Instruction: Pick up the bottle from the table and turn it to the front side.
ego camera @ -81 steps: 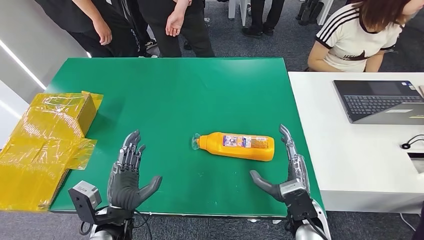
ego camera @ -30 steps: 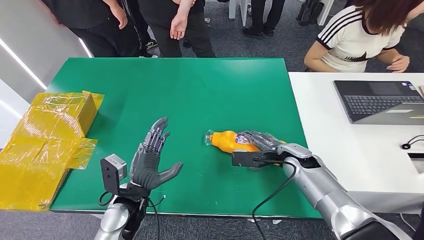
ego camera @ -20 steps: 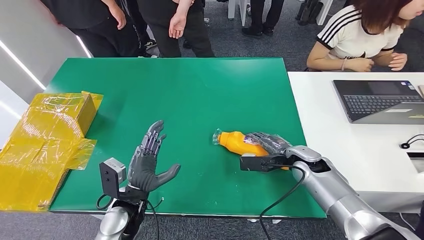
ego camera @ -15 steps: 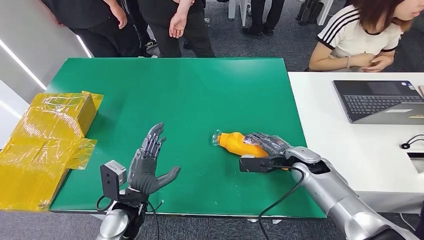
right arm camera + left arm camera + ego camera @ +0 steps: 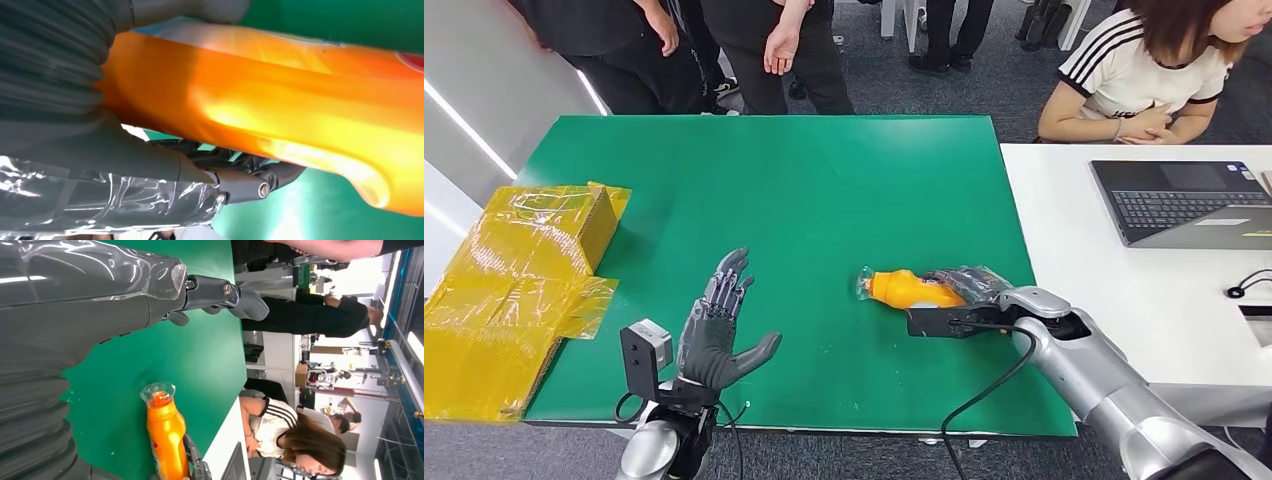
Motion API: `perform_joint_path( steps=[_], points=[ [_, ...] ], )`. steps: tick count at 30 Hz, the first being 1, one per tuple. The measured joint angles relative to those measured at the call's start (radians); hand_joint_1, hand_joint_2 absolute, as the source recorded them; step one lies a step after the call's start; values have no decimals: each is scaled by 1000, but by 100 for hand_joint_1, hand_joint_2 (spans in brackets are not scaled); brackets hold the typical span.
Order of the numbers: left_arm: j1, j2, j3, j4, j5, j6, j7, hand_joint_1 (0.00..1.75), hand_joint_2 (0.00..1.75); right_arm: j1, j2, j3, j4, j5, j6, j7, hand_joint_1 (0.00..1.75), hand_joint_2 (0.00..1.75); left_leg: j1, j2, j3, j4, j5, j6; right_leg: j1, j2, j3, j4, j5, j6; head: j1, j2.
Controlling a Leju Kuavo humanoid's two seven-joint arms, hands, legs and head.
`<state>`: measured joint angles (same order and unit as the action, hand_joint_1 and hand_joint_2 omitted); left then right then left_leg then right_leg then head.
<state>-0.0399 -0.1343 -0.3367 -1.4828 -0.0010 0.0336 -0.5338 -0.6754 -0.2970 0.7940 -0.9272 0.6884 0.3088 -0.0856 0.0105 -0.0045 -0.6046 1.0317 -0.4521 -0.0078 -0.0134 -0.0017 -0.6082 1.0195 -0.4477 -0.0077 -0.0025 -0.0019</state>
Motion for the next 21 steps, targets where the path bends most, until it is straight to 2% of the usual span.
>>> perform_joint_path(
  steps=[17, 19, 21],
  points=[
    [3, 0, 2, 0, 22, -18, 2, 0, 175, -7, 0, 8, 17, -17, 0, -8, 175, 175, 0, 0, 0, 0, 0, 0, 0, 0, 1, 0, 0, 0, 0, 0],
    [4, 0, 2, 0, 22, -18, 2, 0, 175, 0, 1, 4, 14, -43, -30, -34, 175, 175, 0, 0, 0, 0, 0, 0, 0, 0, 1, 0, 0, 0, 0, 0],
    [9, 1, 4, -2, 23, -18, -4, 0, 175, 24, 2, -20, -4, -112, -72, -99, 175, 175, 0, 0, 0, 0, 0, 0, 0, 0, 1, 0, 0, 0, 0, 0]
  ],
)
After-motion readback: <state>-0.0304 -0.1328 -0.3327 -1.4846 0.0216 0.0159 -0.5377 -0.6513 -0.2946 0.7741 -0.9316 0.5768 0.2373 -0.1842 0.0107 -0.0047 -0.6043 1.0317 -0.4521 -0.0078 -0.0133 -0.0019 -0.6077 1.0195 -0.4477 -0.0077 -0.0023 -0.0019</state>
